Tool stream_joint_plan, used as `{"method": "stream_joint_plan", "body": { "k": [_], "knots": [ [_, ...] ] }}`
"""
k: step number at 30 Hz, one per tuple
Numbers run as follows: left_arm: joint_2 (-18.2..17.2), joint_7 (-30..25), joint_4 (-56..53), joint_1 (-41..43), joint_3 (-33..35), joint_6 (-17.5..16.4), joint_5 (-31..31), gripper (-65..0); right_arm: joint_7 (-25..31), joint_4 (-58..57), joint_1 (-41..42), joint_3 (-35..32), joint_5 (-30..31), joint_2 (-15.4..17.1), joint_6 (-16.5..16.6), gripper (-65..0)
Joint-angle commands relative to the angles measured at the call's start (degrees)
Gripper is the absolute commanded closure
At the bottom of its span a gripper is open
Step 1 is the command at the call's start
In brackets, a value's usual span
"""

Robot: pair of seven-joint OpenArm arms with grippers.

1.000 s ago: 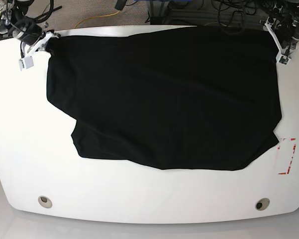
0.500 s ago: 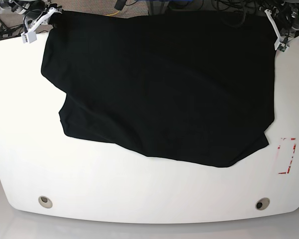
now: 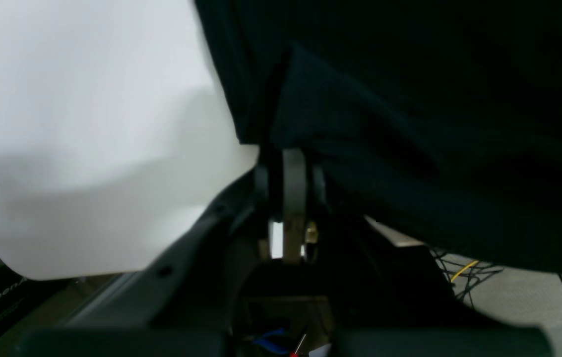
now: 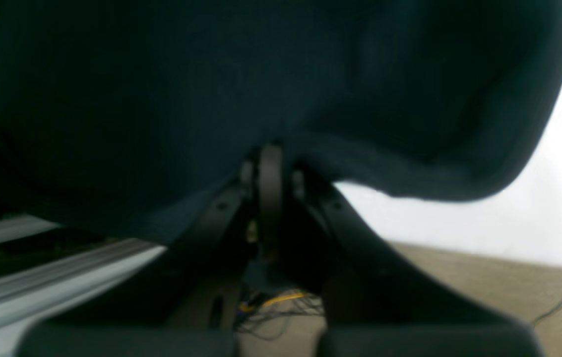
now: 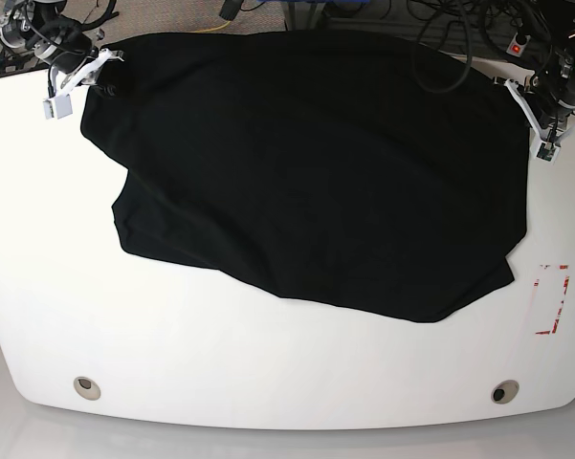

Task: Fold the T-shirt properly
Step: 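Pull the shirt edge with both grippers to spread it flat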

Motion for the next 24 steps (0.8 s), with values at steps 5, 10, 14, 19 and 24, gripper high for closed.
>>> {"method": "stream_joint_plan", "body": {
  "k": [5,10,14,19,24],
  "knots": [
    [0.9,-0.1,0.9,-4.7,-0.5,0.0,0.1,-1.0,0.6,0.6,6.6,0.5,0.9,2.3,0.1,0.0],
    [1.0,-0.1,0.9,-8.0,-0.4,0.0,0.2,-1.0,0.6,0.6,9.5,0.4,0.4,2.3,0.0,0.0],
    [1.1,0.0,0.9,-9.8,0.1,0.0,0.2,-1.0,0.6,0.6,12.1,0.3,-2.4,2.3,0.2,0.0],
    [0.9,7.3,0.9,-9.9,0.1,0.0,-0.2,-1.0,0.6,0.6,11.7,0.3,-2.4,2.3,0.2,0.0],
    [1.0,10.5,1.2,-5.6,-0.9,0.0,-0.1,-1.0,0.6,0.9,8.5,0.4,-2.4,2.0,0.2,0.0]
  ]
}}
